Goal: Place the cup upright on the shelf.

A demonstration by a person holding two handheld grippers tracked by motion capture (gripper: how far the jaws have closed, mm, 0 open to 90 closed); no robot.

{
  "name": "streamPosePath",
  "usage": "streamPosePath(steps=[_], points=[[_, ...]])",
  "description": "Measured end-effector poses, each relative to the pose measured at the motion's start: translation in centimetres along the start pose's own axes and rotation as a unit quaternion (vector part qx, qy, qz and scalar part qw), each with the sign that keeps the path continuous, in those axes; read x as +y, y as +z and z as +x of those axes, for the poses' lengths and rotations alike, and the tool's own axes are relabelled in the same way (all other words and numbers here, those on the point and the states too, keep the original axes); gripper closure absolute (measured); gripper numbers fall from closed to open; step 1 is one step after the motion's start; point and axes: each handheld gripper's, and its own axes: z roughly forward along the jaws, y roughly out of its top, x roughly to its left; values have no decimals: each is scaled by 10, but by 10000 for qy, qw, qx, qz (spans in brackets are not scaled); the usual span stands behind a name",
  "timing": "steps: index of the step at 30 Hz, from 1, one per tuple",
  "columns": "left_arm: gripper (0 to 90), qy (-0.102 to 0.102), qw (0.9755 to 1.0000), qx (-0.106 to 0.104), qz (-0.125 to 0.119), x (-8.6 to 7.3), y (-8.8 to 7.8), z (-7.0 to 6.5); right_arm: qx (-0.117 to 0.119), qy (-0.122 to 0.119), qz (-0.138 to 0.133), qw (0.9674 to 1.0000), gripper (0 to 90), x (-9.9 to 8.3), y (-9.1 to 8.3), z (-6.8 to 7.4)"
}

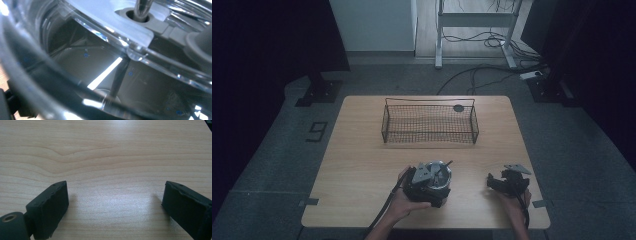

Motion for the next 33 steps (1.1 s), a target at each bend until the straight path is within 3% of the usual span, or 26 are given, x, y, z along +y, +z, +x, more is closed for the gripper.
streamPosePath(steps=[12, 25, 33], points=[[1, 71, 9999, -100, -36, -1, 3, 3, -6, 1, -2, 10000, 66, 0, 0, 0], [30, 296, 9994, 40, -189, -3, 3, 0, -5, -1, -2, 10000, 67, 0, 0, 0], [36, 236, 9993, -46, -293, -3, 0, 3, -5, -2, -2, 10000, 66, 0, 0, 0]])
